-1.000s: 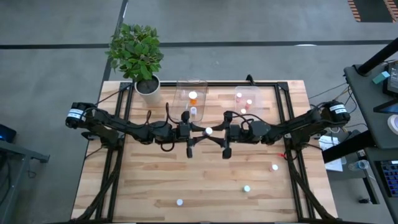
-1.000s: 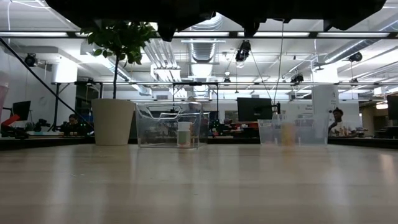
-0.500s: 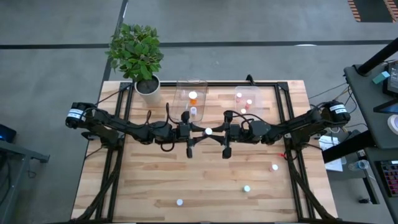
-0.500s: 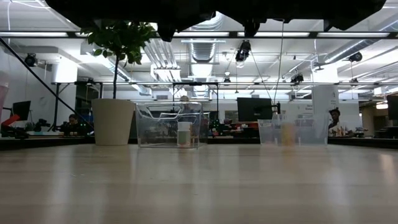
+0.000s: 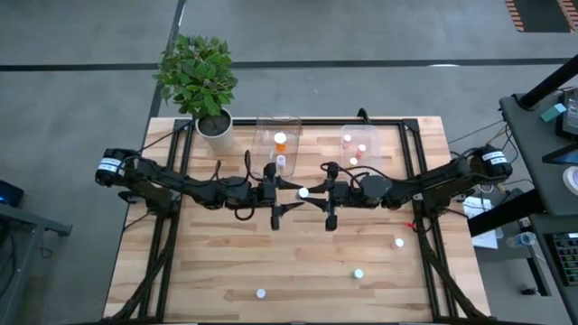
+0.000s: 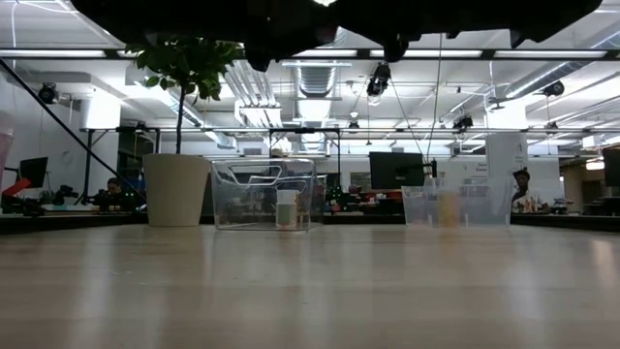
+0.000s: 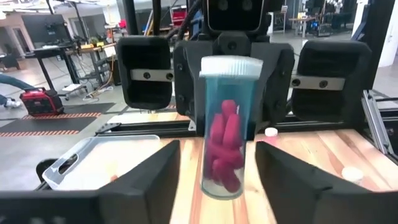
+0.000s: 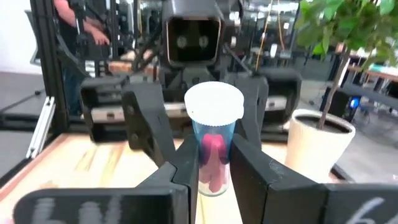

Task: Pick and place medicine bottles into bin by pill shape (circle, oval)
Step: Put the blue capsule pill bottle into the left transparent bin

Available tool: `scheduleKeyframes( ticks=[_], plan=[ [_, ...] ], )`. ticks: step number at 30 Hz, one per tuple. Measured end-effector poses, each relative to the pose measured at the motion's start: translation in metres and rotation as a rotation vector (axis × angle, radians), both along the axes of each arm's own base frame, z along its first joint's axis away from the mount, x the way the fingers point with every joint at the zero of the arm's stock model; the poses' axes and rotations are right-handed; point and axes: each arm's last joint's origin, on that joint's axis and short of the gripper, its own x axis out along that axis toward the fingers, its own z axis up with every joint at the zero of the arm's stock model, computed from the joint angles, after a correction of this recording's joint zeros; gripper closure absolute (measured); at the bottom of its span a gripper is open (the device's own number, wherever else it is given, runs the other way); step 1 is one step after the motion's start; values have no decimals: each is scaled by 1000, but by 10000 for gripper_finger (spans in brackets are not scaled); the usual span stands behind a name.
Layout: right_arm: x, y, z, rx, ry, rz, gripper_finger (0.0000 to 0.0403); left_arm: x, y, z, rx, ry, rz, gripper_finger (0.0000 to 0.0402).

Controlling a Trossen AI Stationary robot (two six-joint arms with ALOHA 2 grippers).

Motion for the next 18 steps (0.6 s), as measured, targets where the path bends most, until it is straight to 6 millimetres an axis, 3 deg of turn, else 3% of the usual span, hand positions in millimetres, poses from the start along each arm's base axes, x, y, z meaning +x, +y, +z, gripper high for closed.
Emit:
scheduleKeyframes(
  ticks=[6,18],
  plan=[
    [-11,-2,2,35,117,-2,340,0,0,-3,6,33,0,160],
    [-39,-6,-13,153,470,-50,339,0,0,-5,8,57,0,155]
  ],
)
